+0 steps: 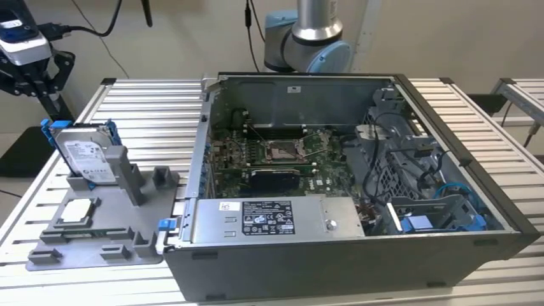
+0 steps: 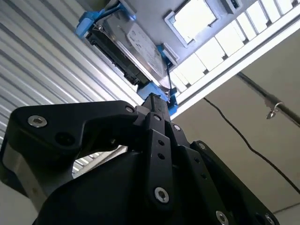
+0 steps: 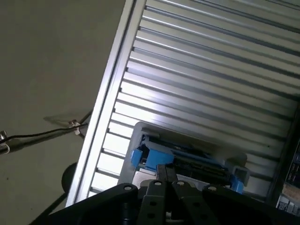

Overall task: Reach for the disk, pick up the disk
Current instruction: 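Pick up the disk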

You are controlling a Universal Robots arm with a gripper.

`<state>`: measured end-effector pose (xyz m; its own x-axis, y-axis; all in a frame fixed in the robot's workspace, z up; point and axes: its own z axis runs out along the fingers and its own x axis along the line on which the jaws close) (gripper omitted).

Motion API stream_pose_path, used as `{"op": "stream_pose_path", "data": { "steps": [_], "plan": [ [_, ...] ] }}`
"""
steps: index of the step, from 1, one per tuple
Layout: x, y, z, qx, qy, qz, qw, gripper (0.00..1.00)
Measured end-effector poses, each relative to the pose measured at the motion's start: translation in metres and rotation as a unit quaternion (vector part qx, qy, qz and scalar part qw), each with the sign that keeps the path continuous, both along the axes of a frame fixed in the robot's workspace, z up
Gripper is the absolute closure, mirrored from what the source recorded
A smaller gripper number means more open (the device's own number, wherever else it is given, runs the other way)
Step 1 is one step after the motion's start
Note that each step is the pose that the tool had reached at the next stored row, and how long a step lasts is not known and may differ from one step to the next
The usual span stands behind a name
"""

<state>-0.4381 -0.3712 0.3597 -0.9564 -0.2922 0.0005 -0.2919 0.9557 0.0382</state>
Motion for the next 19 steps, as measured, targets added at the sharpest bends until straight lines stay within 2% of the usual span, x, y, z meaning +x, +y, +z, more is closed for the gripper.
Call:
{"op": "stream_pose_path", "data": {
  "steps": [5,8,10,14,17,19],
  "plan": [
    [0.0000,0.0000,0.0000,0.0000,0.0000,0.046,0.9990,1.00],
    [0.0000,0.0000,0.0000,0.0000,0.0000,0.072,0.9974,1.00],
    [0.0000,0.0000,0.0000,0.0000,0.0000,0.090,0.9959,1.00],
    [0.0000,0.0000,0.0000,0.0000,0.0000,0.127,0.9919,1.00],
    [0.0000,0.0000,0.0000,0.0000,0.0000,0.154,0.9880,1.00],
    [0.0000,0.0000,0.0000,0.0000,0.0000,0.172,0.9850,1.00]
  ]
}}
